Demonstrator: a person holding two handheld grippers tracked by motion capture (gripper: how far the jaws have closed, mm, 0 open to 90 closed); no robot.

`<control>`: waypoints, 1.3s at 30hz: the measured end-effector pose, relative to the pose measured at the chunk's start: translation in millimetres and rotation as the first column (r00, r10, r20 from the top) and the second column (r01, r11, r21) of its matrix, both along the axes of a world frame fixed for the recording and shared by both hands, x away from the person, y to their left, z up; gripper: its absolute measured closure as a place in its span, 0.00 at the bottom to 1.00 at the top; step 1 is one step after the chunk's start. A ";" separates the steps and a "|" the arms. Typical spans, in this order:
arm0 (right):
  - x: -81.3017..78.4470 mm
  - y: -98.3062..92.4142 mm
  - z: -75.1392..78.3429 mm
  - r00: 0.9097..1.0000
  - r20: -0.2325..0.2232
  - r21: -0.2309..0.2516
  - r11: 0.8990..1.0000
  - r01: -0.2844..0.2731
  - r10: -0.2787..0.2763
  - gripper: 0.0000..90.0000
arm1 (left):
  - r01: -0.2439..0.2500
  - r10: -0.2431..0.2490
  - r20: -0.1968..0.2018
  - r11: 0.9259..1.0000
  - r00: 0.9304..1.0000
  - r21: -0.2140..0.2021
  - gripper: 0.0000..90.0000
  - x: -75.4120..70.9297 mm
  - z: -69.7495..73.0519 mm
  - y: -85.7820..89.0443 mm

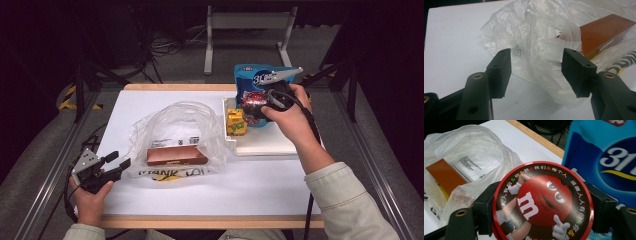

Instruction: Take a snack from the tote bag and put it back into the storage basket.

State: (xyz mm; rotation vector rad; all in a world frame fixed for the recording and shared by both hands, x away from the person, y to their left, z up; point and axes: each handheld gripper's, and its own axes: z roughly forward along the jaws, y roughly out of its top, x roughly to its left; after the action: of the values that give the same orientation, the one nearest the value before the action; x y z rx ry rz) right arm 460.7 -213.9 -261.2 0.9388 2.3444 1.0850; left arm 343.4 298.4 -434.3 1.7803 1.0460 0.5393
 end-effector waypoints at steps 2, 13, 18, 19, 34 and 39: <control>0.5 -3.3 -0.1 1.000 -0.002 0.005 1.000 0.009 -0.009 0.28 | 0.003 -0.003 0.002 1.000 1.000 0.004 0.46 0.2 0.1 0.2; 8.5 -34.0 -4.4 0.999 0.008 0.015 0.999 0.043 -0.044 0.28 | 0.004 -0.004 -0.003 1.000 1.000 0.008 0.46 0.2 -0.1 -0.5; 10.6 -43.3 -4.7 0.999 0.007 0.011 0.999 0.050 -0.050 0.28 | 0.003 -0.003 -0.004 1.000 1.000 0.006 0.46 0.1 -0.1 -1.1; 11.4 -47.0 -4.9 0.999 0.010 0.009 0.999 0.051 -0.052 0.28 | 0.002 -0.002 -0.004 1.000 1.000 0.006 0.46 0.0 -0.1 -1.1; 19.2 -73.0 -8.6 0.996 0.014 -0.006 0.996 0.094 -0.094 0.28 | 0.001 -0.001 -0.004 1.000 1.000 0.006 0.46 -0.1 0.0 -1.0; 22.6 -83.3 -11.7 0.994 0.014 -0.013 0.994 0.112 -0.112 0.28 | 0.003 -0.003 -0.003 1.000 1.000 0.010 0.46 -0.1 0.0 -0.8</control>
State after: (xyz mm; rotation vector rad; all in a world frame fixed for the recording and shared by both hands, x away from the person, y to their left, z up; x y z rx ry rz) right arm 483.3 -297.2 -272.9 1.0416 2.2564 1.0261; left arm 343.3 297.6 -434.3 1.7920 1.0435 0.5411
